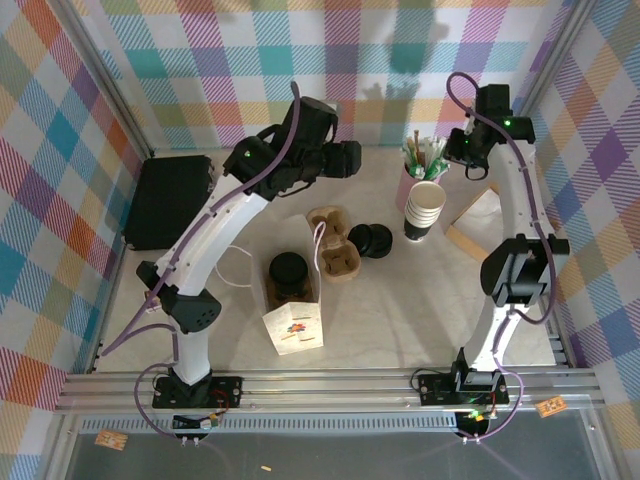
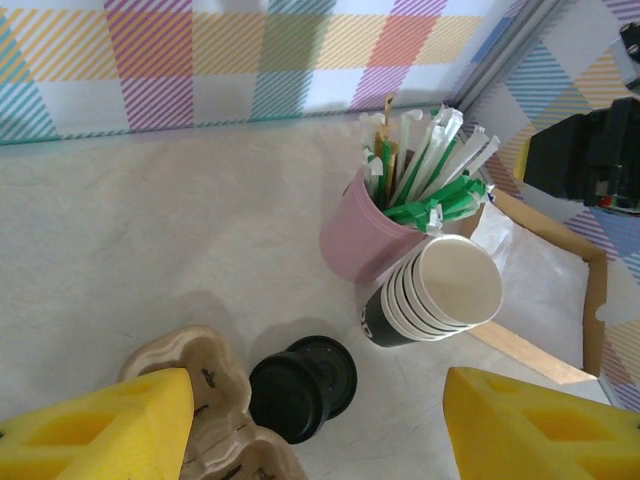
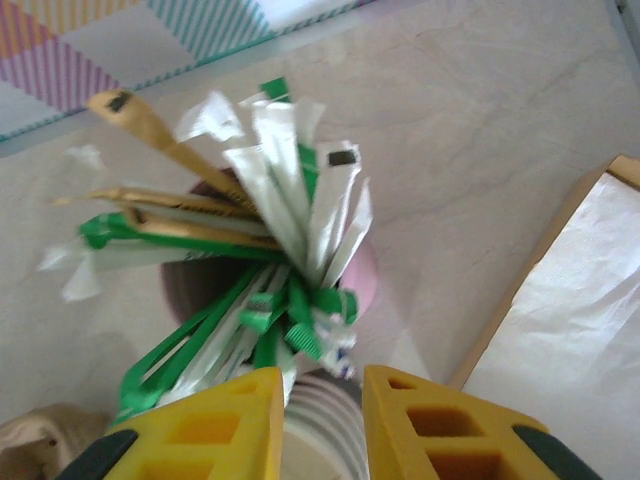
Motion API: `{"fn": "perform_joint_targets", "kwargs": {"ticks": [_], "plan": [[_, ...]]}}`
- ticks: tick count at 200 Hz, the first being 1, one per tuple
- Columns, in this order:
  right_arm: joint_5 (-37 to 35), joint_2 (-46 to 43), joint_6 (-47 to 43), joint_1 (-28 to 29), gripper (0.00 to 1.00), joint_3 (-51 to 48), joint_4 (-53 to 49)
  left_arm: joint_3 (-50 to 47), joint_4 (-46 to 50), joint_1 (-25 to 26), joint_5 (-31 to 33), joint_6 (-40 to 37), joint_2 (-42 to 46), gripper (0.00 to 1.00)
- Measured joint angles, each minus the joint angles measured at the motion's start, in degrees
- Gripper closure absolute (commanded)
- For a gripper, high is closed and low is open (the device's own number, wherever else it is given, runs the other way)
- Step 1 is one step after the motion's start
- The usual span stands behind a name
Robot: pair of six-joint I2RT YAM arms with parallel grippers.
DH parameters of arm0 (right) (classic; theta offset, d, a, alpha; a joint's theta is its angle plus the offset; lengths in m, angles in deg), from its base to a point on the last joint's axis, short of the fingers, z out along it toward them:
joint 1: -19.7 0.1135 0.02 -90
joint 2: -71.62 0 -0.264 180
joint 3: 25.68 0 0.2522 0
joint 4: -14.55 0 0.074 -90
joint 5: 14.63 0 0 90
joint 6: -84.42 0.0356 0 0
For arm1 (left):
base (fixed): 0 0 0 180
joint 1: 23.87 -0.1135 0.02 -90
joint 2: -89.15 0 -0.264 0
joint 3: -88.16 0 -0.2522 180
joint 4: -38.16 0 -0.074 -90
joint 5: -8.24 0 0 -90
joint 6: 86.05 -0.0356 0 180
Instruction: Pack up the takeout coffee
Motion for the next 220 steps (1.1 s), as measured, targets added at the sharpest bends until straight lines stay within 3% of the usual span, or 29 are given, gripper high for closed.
{"fn": "perform_joint_targets", "kwargs": {"ticks": [100, 121, 220], "plan": [[-1.44, 9.11, -0.22, -1.09, 0.77, 7.32, 2.45, 0.04, 1.14, -1.07, -0.22, -2.75, 0.0, 0.32], [-1.16, 9.33, 0.07, -1.09, 0.81, 7.52, 2.4, 0.04, 1.14, -1.4, -0.26, -2.97, 0.0, 0.32], [-1.42, 9.33, 0.5, -1.14, 0.8, 7.52, 1.4, 0.04, 1.05, -1.9, -0.96, -3.74, 0.0, 0.31]]}}
